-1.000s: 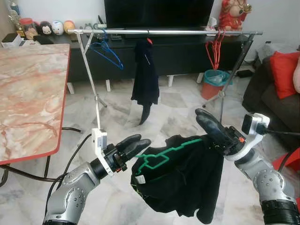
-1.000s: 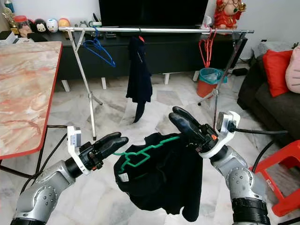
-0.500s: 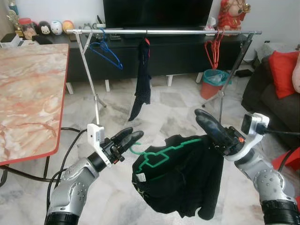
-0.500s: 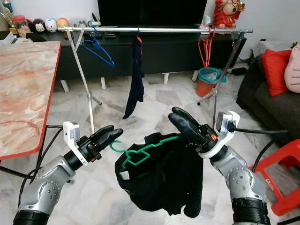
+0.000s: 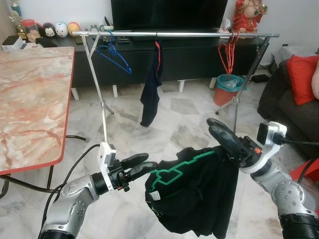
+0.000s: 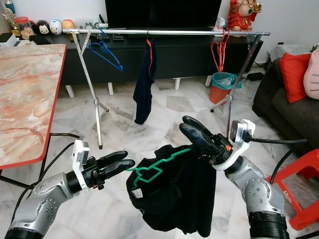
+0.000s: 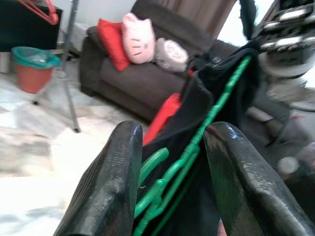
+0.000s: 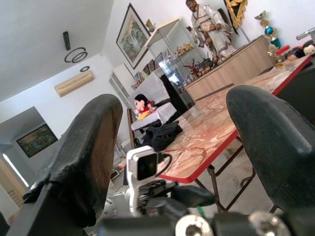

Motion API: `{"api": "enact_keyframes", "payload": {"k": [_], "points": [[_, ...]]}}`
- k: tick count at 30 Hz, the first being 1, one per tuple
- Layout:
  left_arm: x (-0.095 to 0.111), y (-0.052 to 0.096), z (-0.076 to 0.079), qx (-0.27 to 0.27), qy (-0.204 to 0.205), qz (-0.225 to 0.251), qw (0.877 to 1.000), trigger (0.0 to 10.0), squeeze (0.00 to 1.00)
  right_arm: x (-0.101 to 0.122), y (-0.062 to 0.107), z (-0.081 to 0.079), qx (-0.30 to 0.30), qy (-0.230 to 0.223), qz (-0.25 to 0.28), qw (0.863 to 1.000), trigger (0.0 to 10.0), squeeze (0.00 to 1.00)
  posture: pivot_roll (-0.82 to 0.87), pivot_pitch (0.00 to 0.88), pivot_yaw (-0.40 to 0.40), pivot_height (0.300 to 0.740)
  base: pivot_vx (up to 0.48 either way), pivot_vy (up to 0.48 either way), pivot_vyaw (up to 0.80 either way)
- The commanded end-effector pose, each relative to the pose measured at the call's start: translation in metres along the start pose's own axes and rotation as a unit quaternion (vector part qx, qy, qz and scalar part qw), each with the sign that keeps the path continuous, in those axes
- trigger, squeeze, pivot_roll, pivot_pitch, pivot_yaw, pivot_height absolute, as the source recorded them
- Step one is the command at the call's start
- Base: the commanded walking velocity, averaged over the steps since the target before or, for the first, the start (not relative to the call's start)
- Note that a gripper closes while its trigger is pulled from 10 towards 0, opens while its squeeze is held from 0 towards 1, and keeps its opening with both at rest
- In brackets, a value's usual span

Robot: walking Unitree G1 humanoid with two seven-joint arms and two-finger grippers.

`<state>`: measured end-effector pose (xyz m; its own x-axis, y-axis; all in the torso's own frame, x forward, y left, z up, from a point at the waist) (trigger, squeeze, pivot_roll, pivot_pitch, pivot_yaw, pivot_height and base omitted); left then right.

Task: Hang hanger

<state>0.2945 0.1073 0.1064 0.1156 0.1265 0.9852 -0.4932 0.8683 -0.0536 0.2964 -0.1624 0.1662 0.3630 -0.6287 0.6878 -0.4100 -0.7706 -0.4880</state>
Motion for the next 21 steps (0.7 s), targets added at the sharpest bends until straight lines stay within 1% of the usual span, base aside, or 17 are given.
{"api": "enact_keyframes", "payload": {"k": [1, 2, 3, 4, 7, 8, 9, 10, 11, 12, 16, 18, 19, 20, 21], "points": [[0.0, -0.006, -0.002, 0.006, -0.022, -0.008, 1.0, 10.0, 0.0, 0.009, -0.011, -0.008, 0.029, 0.023, -0.005, 0.999, 0.0, 0.0, 0.04, 0.0, -0.084, 0.74, 0.0, 0.0, 0.0], [0.0, -0.009, -0.005, 0.016, -0.036, -0.007, 0.999, 10.0, 0.0, 0.007, -0.012, -0.008, 0.031, 0.021, -0.007, 0.999, 0.0, 0.0, 0.04, 0.0, -0.084, 0.74, 0.0, 0.0, 0.0], [0.0, -0.009, -0.005, 0.016, -0.036, -0.007, 0.999, 10.0, 0.0, 0.007, -0.012, -0.008, 0.031, 0.021, -0.007, 0.999, 0.0, 0.0, 0.04, 0.0, -0.084, 0.74, 0.0, 0.0, 0.0], [-0.003, -0.011, -0.004, 0.015, -0.053, -0.015, 0.998, 10.0, 0.0, 0.006, -0.013, -0.008, 0.032, 0.019, -0.008, 0.999, 0.0, 0.0, 0.04, 0.0, -0.078, 0.74, 0.0, 0.0, 0.0], [-0.009, -0.011, -0.002, 0.002, -0.067, -0.036, 0.997, 10.0, 0.0, 0.005, -0.014, -0.007, 0.032, 0.019, -0.008, 0.999, 0.0, 0.0, 0.04, 0.0, -0.074, 0.74, 0.0, 0.0, 0.0], [-0.012, -0.011, -0.001, -0.011, -0.068, -0.046, 0.997, 10.0, 0.0, 0.005, -0.017, -0.007, 0.035, 0.019, -0.006, 0.999, 0.0, 0.0, 0.04, 0.0, -0.069, 0.74, 0.0, 0.0, 0.0], [-0.012, -0.011, -0.001, -0.011, -0.068, -0.046, 0.997, 10.0, 0.0, 0.005, -0.017, -0.007, 0.035, 0.019, -0.006, 0.999, 0.0, 0.0, 0.04, 0.0, -0.069, 0.74, 0.0, 0.0, 0.0], [-0.013, -0.01, -0.004, -0.009, -0.084, -0.058, 0.995, 10.0, 0.0, 0.006, -0.019, -0.008, 0.038, 0.02, -0.006, 0.999, 0.0, 0.0, 0.03, 0.0, -0.065, 0.74, 0.0, 0.0, 0.0], [-0.013, -0.01, -0.005, -0.007, -0.089, -0.061, 0.994, 10.0, 0.0, 0.006, -0.02, -0.008, 0.039, 0.02, -0.007, 0.999, 0.0, 0.0, 0.03, 0.0, -0.065, 0.74, 0.0, 0.0, 0.0], [-0.01, -0.01, -0.008, 0.0, -0.086, -0.055, 0.995, 10.0, 0.0, 0.006, -0.021, -0.008, 0.042, 0.019, -0.01, 0.999, 0.0, 0.0, 0.03, 0.0, -0.065, 0.74, 0.0, 0.0, 0.0], [-0.009, -0.008, -0.007, -0.012, -0.086, -0.057, 0.995, 10.0, 0.0, 0.004, -0.022, -0.008, 0.043, 0.019, -0.014, 0.999, 0.0, 0.0, 0.03, 0.0, -0.064, 0.74, 0.0, 0.0, 0.0], [-0.01, -0.006, -0.005, -0.021, -0.082, -0.062, 0.994, 10.0, 0.0, 0.004, -0.023, -0.008, 0.045, 0.019, -0.016, 0.999, 0.0, 0.0, 0.03, 0.0, -0.055, 0.74, 0.0, 0.0, 0.0], [-0.013, -0.001, -0.002, -0.036, -0.075, -0.07, 0.994, 10.0, 0.0, 0.004, -0.024, -0.009, 0.047, 0.02, -0.019, 0.999, 0.0, 0.0, 0.03, 0.0, -0.053, 0.74, 0.0, 0.0, 0.0], [-0.013, -0.001, -0.002, -0.036, -0.075, -0.07, 0.994, 10.0, 0.0, 0.004, -0.024, -0.009, 0.047, 0.02, -0.019, 0.999, 0.0, 0.0, 0.03, 0.0, -0.053, 0.74, 0.0, 0.0, 0.0], [-0.014, 0.002, -0.001, -0.043, -0.072, -0.074, 0.994, 10.0, 1.0, 0.004, -0.025, -0.01, 0.048, 0.021, -0.021, 0.998, 0.0, 0.0, 0.03, 0.0, -0.049, 0.74, 0.0, 0.0, 0.0]]}}
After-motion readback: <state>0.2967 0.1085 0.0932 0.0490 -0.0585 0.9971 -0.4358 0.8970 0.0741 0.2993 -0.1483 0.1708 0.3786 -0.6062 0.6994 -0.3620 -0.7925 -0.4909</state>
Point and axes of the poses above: a point about 5 cm out from each wrist's last joint towards the gripper, its own y axis pointing back from the gripper into the wrist, its own x axis along the axis of the wrist's last joint, z = x × y, the point moved 4 cm from there along -y, pointing out of the wrist towards the gripper, and after that the axes turned 3 degrees about -y, right-handed, at the moved point
